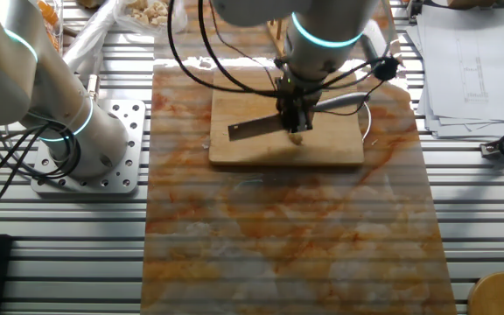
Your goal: Slice the lotus root
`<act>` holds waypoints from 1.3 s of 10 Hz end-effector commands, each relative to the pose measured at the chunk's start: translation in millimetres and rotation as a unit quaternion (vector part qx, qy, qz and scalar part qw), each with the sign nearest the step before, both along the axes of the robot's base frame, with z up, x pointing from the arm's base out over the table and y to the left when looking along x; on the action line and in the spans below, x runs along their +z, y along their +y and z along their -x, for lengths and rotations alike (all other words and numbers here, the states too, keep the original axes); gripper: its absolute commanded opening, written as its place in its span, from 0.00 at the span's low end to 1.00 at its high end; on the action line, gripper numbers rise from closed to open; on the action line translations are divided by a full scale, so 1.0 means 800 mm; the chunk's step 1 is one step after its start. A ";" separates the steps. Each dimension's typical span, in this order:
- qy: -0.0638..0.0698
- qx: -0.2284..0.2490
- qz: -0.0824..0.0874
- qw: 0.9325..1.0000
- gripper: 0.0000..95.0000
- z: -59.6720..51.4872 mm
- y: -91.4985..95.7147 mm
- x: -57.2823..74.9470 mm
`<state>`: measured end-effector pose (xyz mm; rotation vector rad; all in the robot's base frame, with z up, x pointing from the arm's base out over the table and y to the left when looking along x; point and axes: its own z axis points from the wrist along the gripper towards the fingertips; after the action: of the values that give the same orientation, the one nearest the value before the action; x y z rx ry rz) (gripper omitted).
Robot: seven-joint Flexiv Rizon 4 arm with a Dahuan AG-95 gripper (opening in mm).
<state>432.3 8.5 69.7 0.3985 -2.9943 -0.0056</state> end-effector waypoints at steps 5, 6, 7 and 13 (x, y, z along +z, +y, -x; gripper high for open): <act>-0.001 -0.017 -0.004 1.000 0.00 -0.003 -0.004 -0.009; 0.000 -0.018 -0.004 1.000 0.00 -0.003 -0.004 -0.009; 0.000 -0.018 -0.004 1.000 0.00 -0.004 -0.004 -0.010; -0.016 -0.029 -0.003 0.999 0.00 -0.008 0.005 -0.060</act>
<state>438.1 16.6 41.1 0.3010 -3.0319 -0.0255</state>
